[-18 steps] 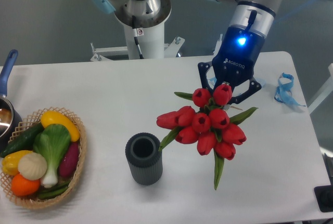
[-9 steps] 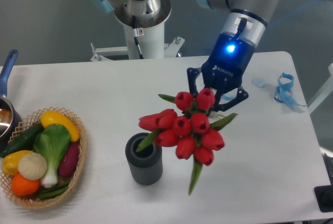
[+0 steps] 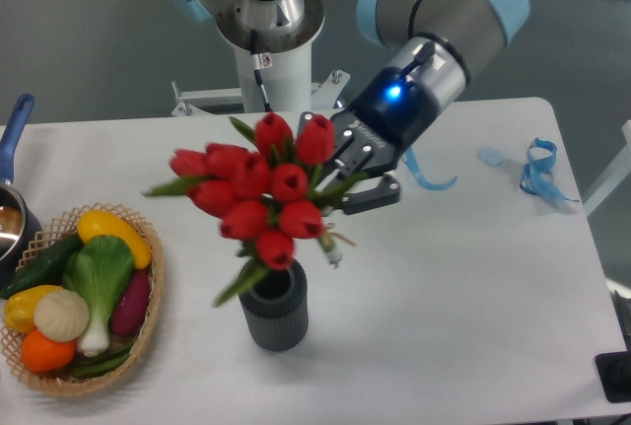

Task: Insert the flowers into the vase
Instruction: 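Carry the tulip bouquet over the grey vase, stems pointing into its opening, then lower the tulip stems down into the grey vase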

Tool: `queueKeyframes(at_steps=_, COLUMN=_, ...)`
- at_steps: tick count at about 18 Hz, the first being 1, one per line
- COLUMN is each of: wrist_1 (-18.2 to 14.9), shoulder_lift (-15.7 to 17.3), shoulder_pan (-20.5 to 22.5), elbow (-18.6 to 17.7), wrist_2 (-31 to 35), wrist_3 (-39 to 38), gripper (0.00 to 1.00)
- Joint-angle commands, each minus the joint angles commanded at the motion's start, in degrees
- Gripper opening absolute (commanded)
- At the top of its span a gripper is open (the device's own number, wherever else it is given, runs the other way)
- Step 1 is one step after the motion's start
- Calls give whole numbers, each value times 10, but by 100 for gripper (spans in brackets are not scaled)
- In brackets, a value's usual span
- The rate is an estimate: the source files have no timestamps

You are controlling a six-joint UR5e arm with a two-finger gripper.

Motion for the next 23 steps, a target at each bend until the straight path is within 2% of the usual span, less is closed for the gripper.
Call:
queueKeyframes(at_steps=2, wrist_1=-1, shoulder_lift=-4, shoulder_pan=-7, elbow=-25, wrist_2=-26, wrist_3=41, gripper=7)
queueKeyframes(at_steps=4, wrist_1=-1, shoulder_lift=-5, shoulder_pan=-7, elbow=-34, wrist_2=-44, wrist_3=44, gripper=7)
queueKeyframes(at_steps=17, wrist_1=-4, shoulder_lift=-25, shoulder_pan=-8, elbow=-50, wrist_2=-29, wrist_3=48, gripper=7)
queueKeyframes(at_steps=23, wrist_1=-4, shoulder_lift=-50, shoulder_pan=-8, elbow=-80, wrist_2=-16, wrist_3=49, gripper=7)
